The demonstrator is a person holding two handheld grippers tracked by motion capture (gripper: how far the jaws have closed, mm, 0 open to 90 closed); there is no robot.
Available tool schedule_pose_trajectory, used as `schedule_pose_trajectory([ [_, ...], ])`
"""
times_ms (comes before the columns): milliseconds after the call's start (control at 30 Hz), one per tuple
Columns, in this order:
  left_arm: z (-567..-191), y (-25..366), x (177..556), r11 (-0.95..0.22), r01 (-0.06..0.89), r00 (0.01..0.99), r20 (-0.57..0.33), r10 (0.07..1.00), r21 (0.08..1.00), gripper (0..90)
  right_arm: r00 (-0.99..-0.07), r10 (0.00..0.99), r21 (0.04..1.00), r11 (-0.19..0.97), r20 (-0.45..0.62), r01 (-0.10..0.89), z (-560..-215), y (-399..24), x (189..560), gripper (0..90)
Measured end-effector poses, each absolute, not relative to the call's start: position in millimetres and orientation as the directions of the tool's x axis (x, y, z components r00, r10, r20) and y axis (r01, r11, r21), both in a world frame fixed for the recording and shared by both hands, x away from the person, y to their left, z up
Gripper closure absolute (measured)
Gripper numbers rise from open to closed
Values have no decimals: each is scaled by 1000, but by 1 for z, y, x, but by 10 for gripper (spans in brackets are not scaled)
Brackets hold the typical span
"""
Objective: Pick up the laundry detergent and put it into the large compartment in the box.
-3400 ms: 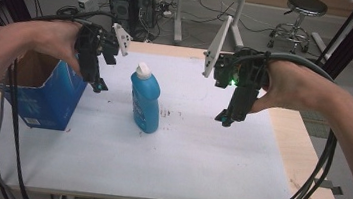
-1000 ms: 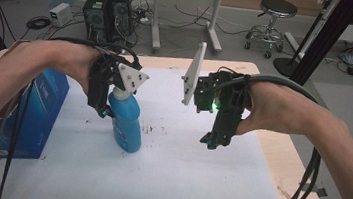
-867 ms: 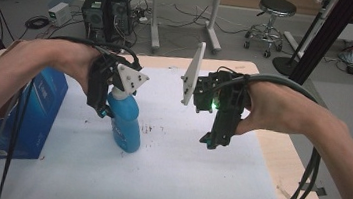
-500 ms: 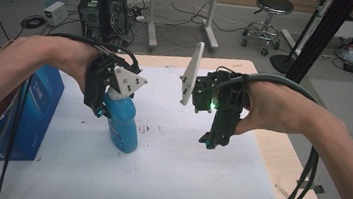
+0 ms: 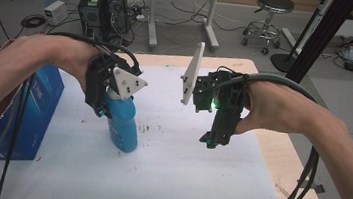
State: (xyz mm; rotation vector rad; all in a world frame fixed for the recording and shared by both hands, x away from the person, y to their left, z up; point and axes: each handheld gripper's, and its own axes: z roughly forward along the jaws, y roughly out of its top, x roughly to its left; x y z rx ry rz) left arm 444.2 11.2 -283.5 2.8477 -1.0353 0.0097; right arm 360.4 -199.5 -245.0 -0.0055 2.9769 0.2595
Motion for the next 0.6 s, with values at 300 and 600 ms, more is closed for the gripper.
schedule_pose_trajectory([
  [300,-283,8,442,-752,-653,757,35,-653,86,357,-988,13,171,985,-156,-14,-245,-201,360,128],
  [600,-283,8,441,-753,-652,758,36,-652,86,361,-987,12,169,986,-157,-15,-245,-201,360,128],
])
